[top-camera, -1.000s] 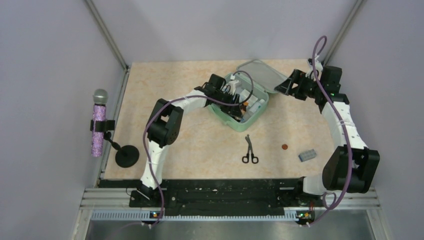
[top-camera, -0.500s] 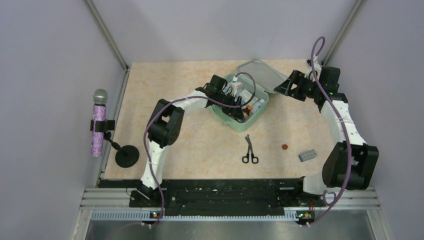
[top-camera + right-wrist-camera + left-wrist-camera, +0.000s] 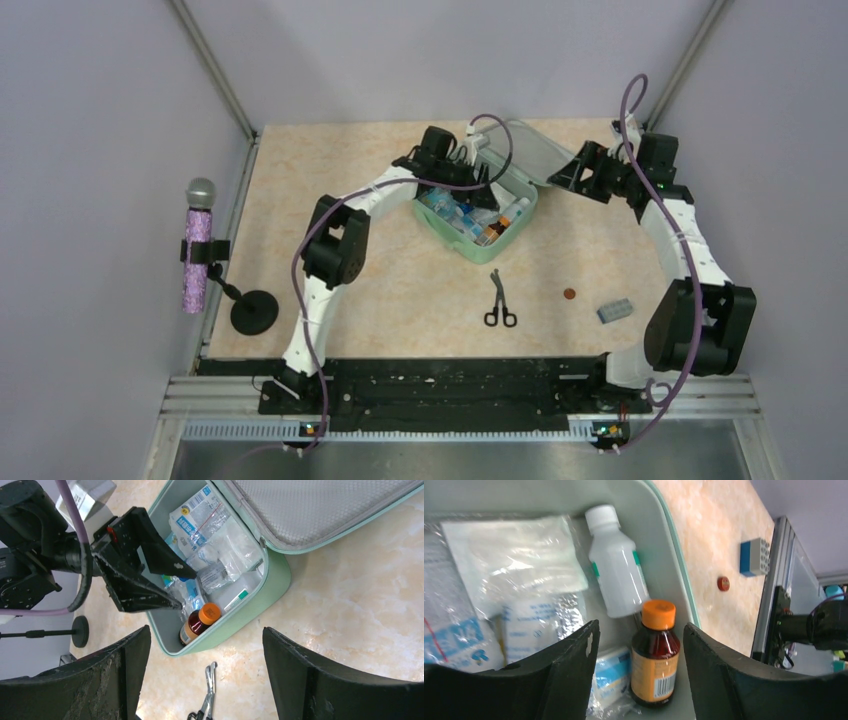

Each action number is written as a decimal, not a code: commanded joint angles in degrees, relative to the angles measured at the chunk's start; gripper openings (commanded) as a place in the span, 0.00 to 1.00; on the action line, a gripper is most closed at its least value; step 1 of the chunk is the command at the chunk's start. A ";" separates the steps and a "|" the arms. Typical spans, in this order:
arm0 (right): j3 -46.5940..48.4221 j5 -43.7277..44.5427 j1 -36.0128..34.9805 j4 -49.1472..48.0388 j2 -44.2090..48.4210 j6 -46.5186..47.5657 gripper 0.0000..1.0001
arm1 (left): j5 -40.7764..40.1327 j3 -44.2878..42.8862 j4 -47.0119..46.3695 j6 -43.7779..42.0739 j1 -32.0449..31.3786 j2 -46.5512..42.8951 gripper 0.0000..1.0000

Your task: Organize the medicine kit

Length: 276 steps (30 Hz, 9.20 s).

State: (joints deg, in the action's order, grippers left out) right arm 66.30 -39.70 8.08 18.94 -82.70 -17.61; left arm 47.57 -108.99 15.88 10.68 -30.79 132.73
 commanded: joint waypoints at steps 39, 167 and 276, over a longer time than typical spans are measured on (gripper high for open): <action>0.48 4.81 1.50 0.79 -2.82 3.16 0.80 | 7.72 -6.69 -5.84 6.22 2.72 -2.71 0.56; -2.22 53.00 -51.97 15.37 -12.15 3.31 0.50 | -37.75 41.01 16.40 -2.64 18.88 -61.63 0.61; -33.91 25.06 -13.49 -1.92 5.12 -6.53 0.00 | -18.13 30.80 -1.11 -2.37 -23.32 -28.93 0.58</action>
State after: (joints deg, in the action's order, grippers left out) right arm 34.48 -15.77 -7.35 15.55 -78.87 -23.16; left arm 25.89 -74.17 19.97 6.17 -51.51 99.29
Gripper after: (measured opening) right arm 0.097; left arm 0.575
